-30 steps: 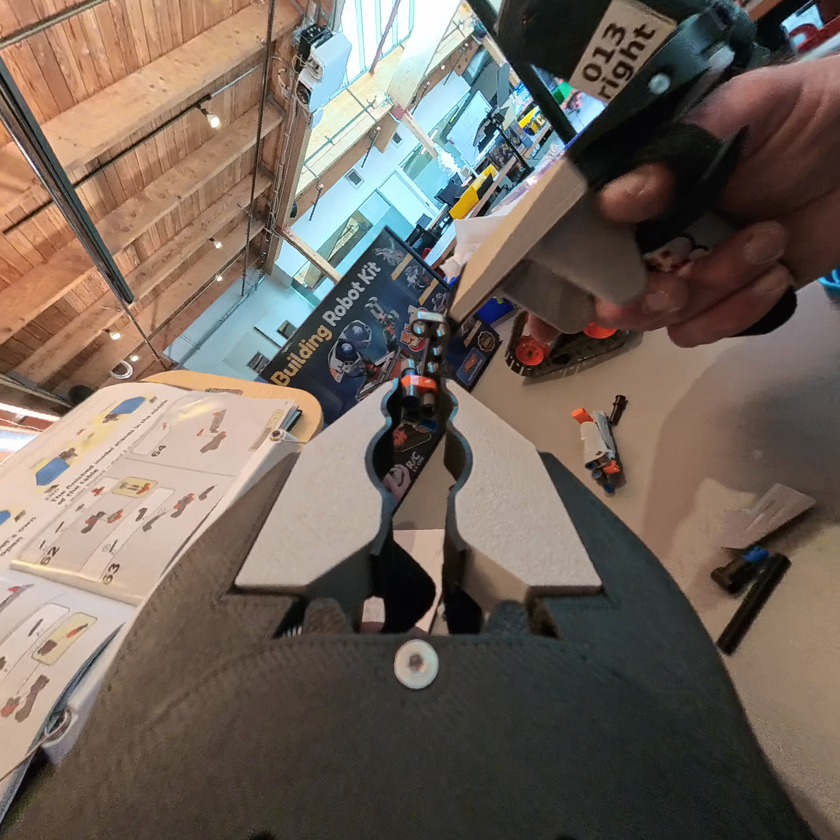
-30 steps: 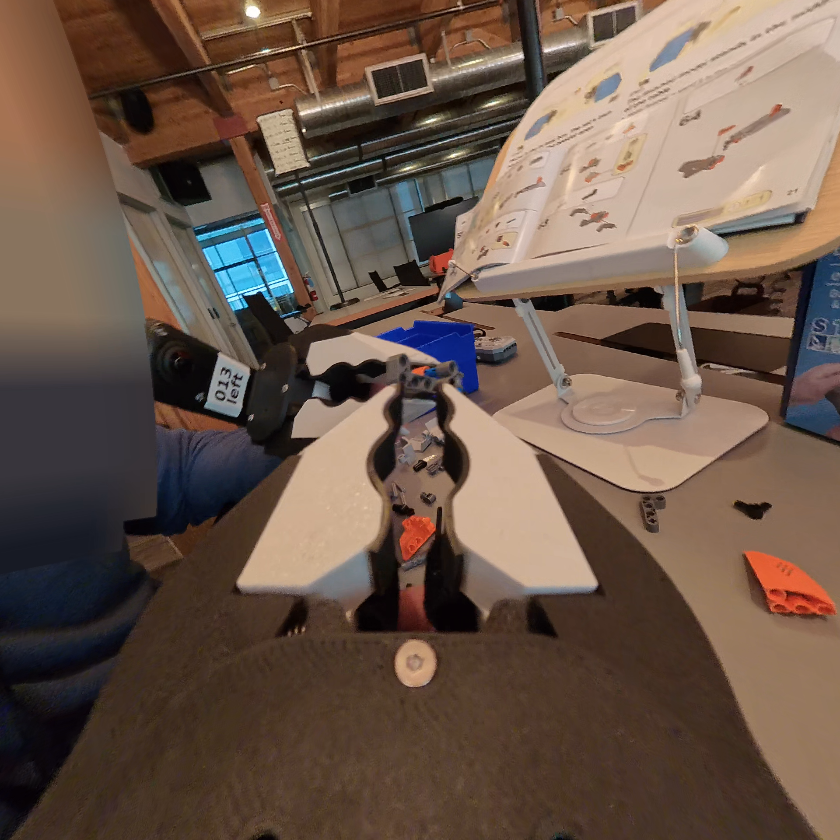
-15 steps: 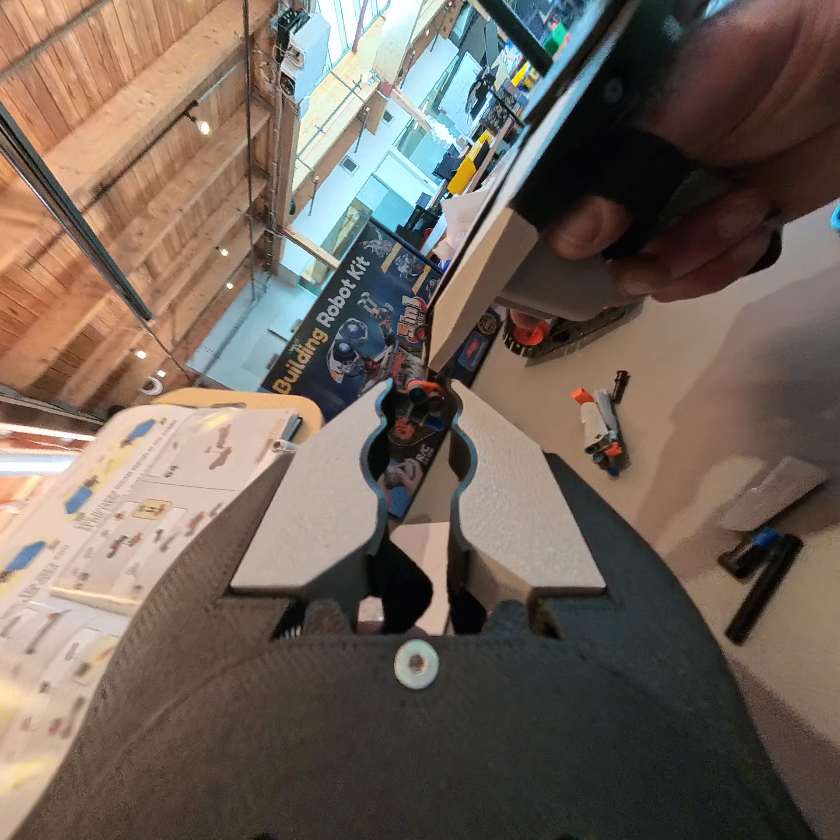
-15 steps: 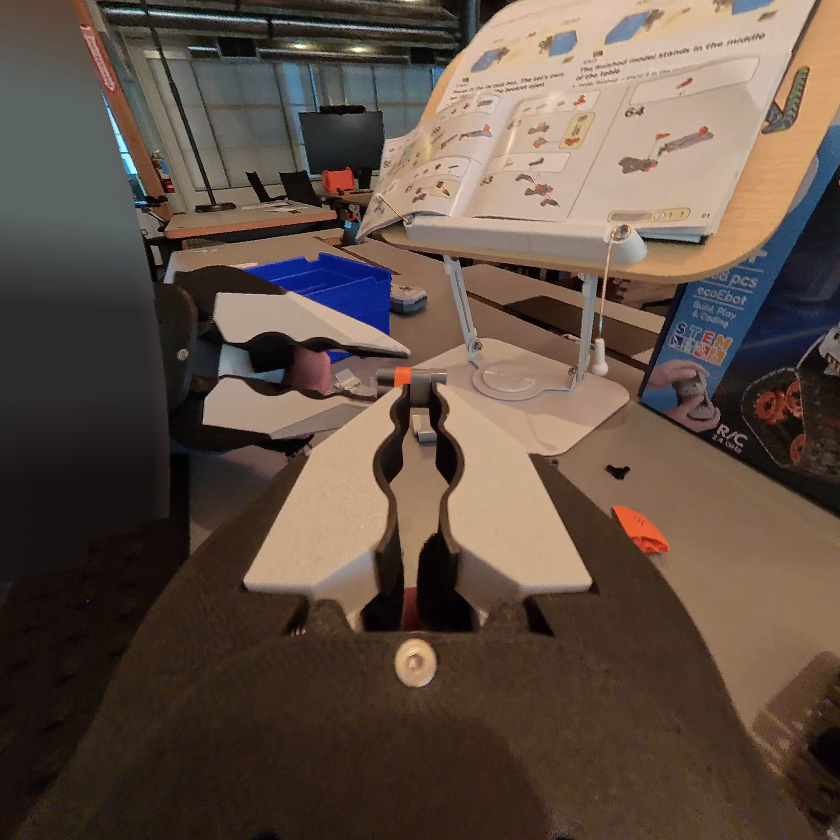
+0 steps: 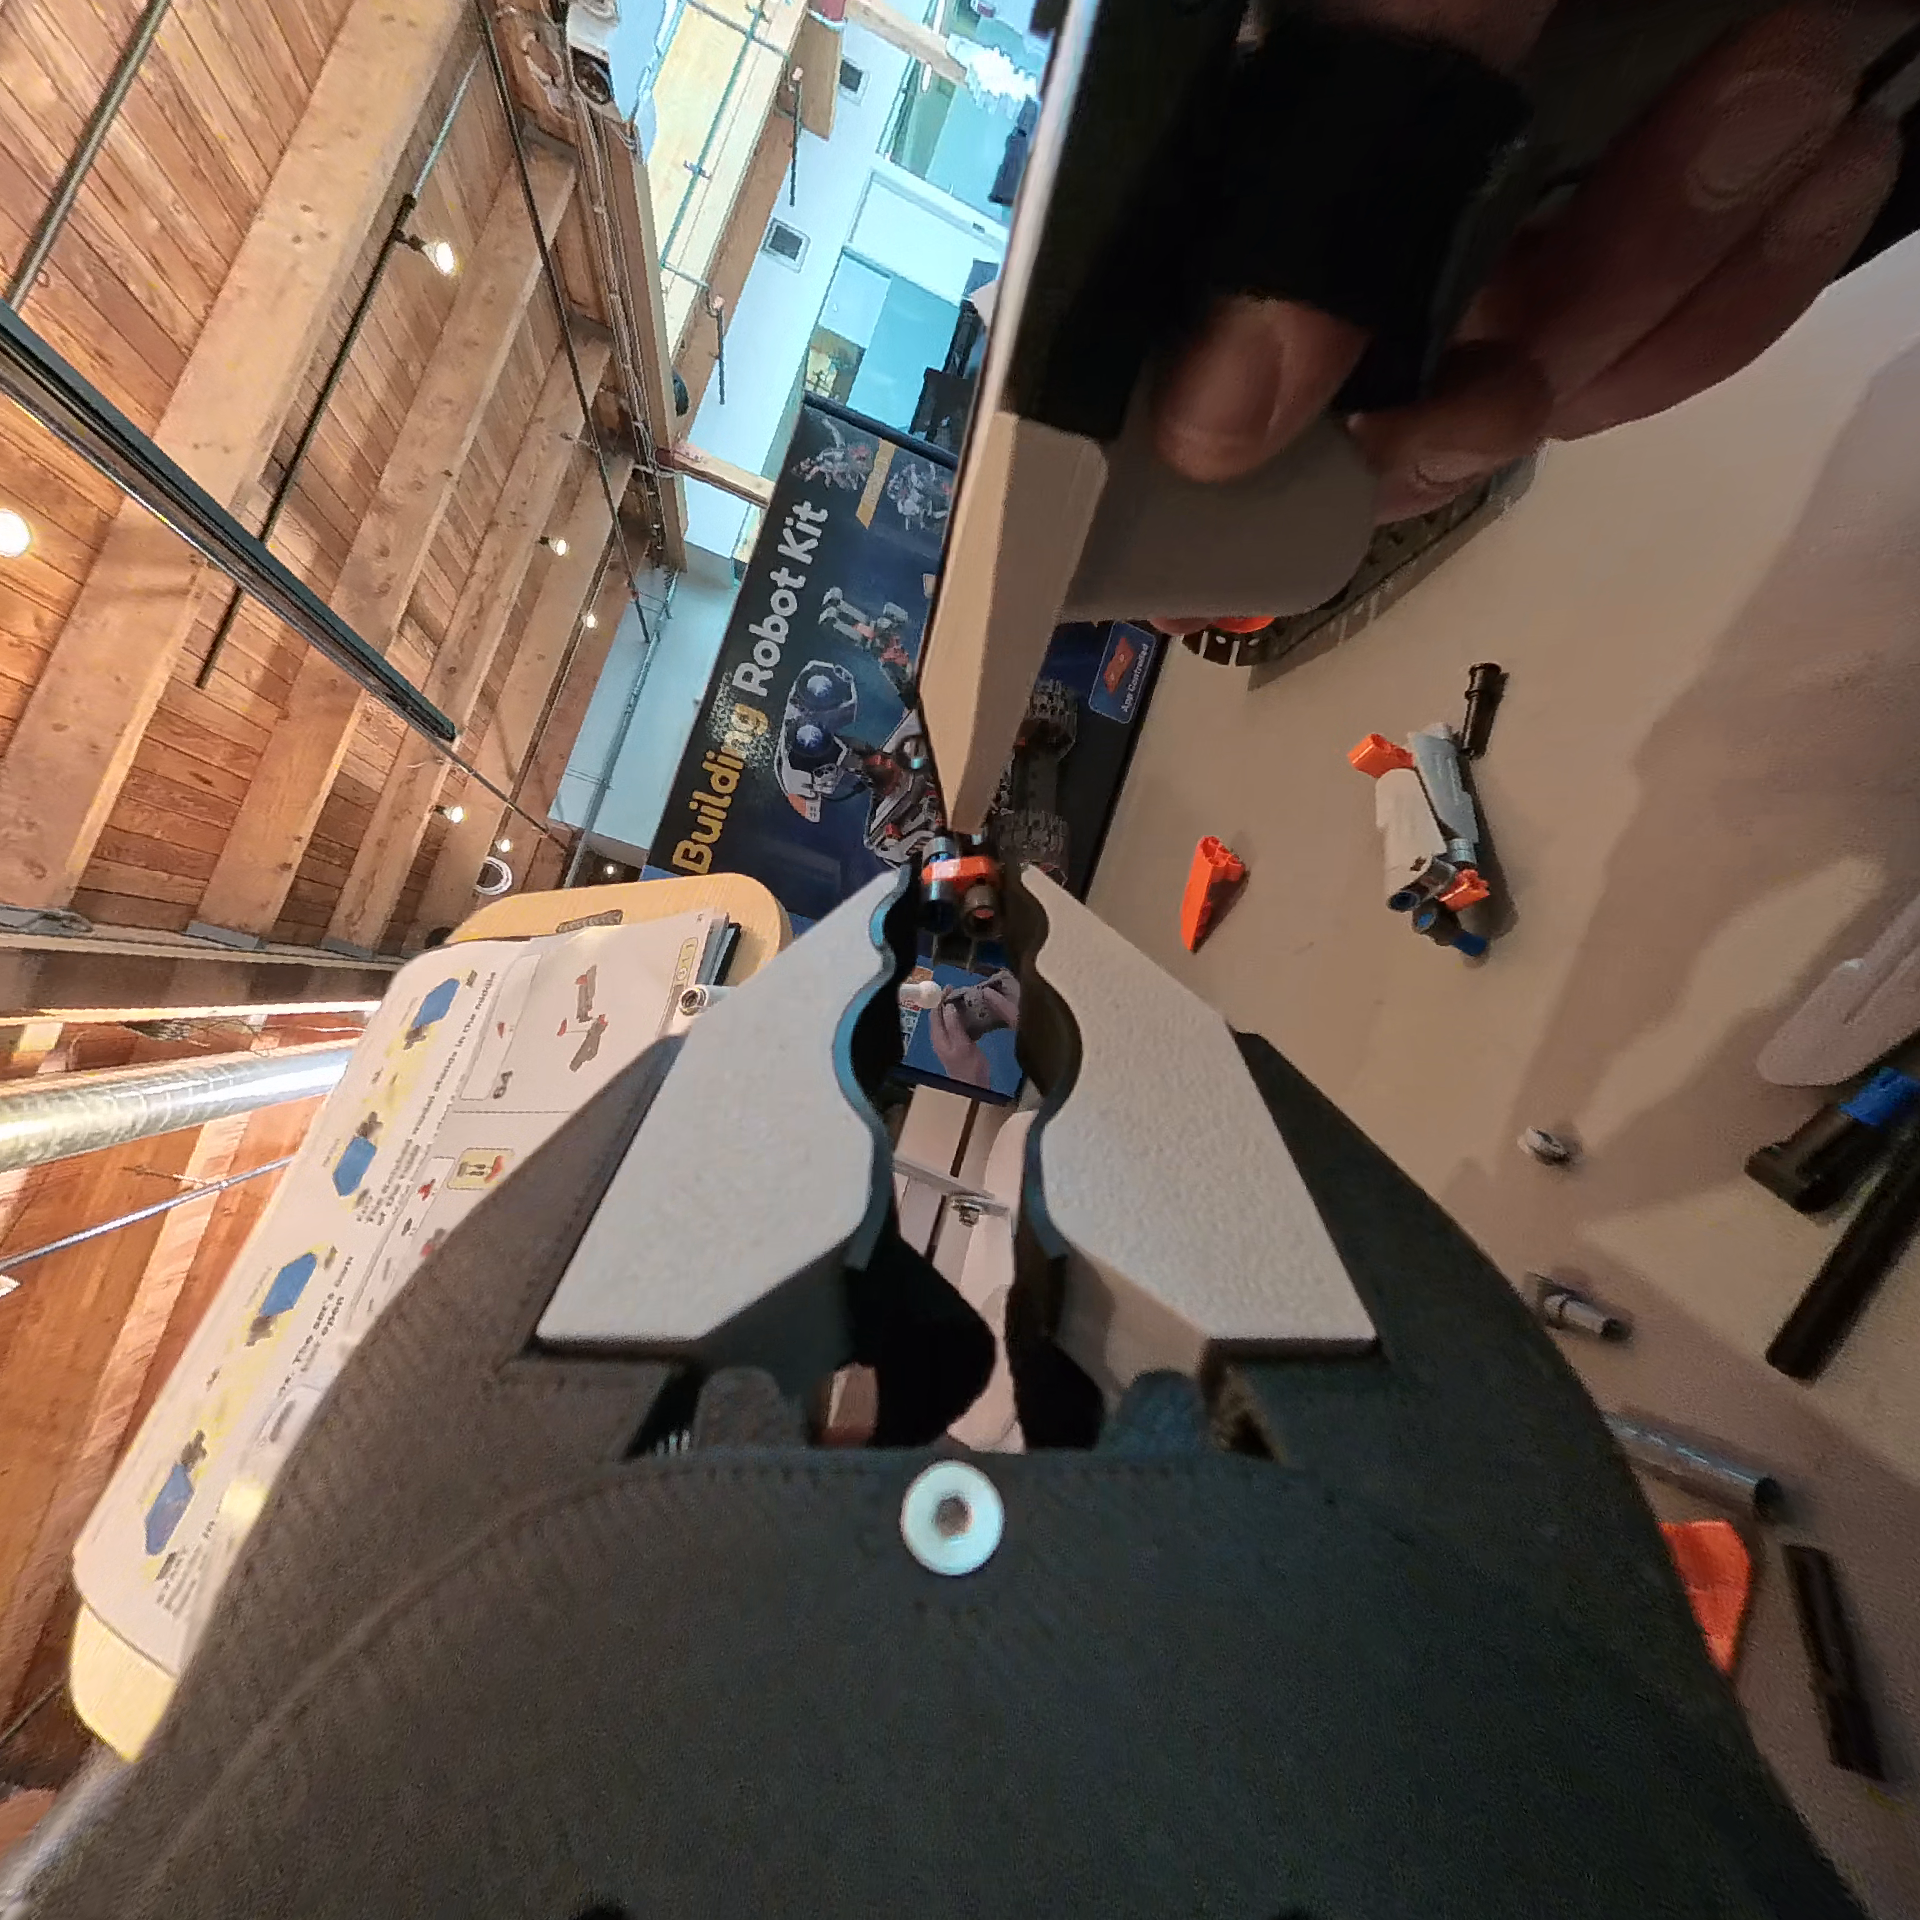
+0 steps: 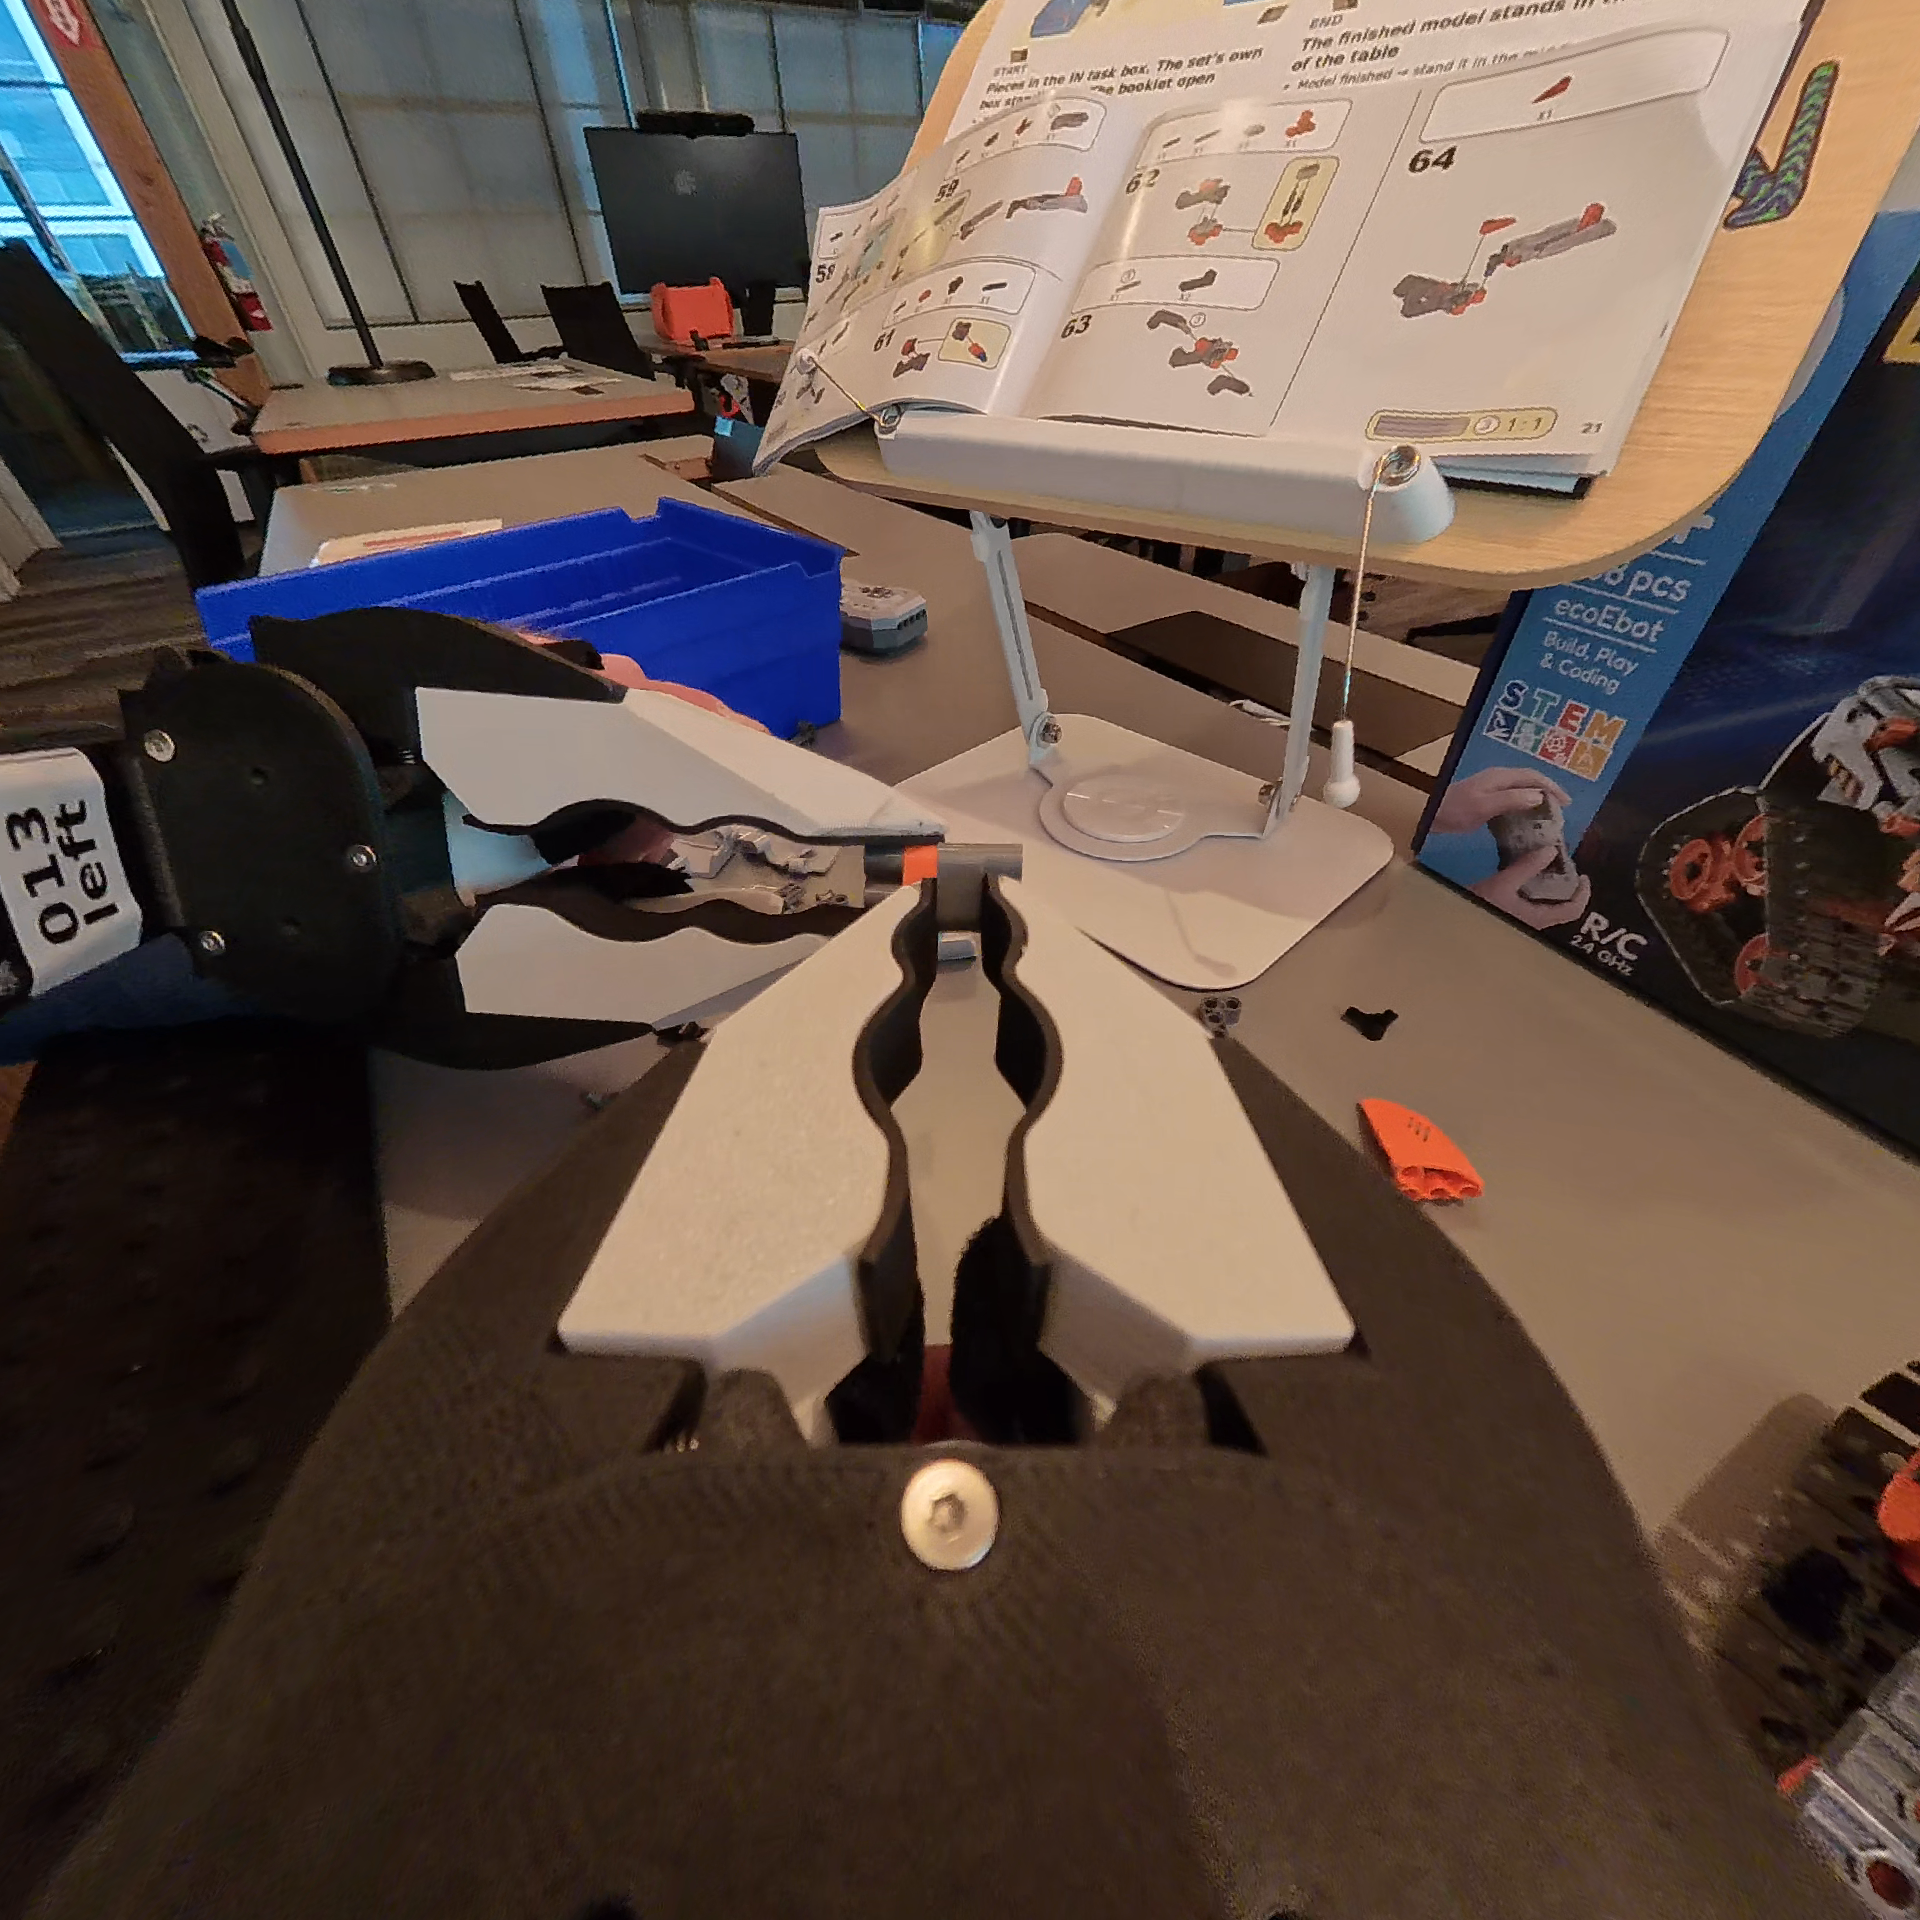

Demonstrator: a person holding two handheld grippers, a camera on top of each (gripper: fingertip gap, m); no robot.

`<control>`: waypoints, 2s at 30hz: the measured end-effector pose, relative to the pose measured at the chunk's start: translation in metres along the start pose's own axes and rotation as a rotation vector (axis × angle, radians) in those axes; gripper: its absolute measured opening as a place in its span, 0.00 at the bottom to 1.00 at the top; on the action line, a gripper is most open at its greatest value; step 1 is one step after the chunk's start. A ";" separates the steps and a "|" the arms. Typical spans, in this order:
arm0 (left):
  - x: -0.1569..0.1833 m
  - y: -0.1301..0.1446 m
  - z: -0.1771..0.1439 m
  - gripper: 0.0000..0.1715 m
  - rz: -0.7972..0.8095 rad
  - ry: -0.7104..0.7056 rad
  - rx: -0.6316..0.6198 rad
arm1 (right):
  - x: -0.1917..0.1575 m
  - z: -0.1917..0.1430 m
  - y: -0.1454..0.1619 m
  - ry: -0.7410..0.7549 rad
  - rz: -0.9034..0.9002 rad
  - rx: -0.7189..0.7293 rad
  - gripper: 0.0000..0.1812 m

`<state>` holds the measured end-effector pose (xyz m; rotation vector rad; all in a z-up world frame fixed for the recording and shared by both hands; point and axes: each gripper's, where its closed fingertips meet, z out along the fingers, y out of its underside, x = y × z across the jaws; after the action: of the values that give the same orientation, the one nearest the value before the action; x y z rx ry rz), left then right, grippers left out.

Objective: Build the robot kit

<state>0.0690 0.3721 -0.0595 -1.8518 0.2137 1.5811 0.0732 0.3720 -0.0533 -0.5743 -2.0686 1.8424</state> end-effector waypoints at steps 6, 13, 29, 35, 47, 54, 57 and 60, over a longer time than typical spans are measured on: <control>-0.006 -0.003 -0.001 0.08 -0.162 0.009 0.026 | -0.002 -0.002 -0.007 0.078 -0.163 0.026 0.03; -0.011 -0.007 -0.003 0.07 -0.445 0.078 0.088 | -0.005 -0.004 -0.014 0.132 -0.289 0.055 0.03; -0.004 -0.002 0.004 0.08 -0.029 -0.054 -0.047 | 0.006 0.002 -0.004 0.119 -0.091 -0.007 0.03; 0.002 0.007 0.006 0.08 0.106 -0.048 -0.113 | 0.007 0.002 0.003 0.119 -0.050 -0.046 0.03; -0.008 0.000 0.003 0.07 -0.402 0.058 -0.001 | 0.002 0.000 -0.009 0.168 -0.182 0.015 0.03; -0.011 -0.002 0.002 0.06 -0.741 0.166 0.076 | 0.001 0.000 -0.014 0.187 -0.254 0.036 0.03; -0.012 -0.002 0.002 0.06 -0.906 0.226 0.111 | 0.001 0.001 -0.014 0.195 -0.273 0.038 0.03; -0.015 -0.004 0.002 0.05 -1.030 0.273 0.148 | 0.000 0.001 -0.016 0.219 -0.348 0.042 0.03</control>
<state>0.0662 0.3718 -0.0445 -1.6180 -0.4380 0.5859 0.0706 0.3695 -0.0376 -0.3592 -1.8456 1.5465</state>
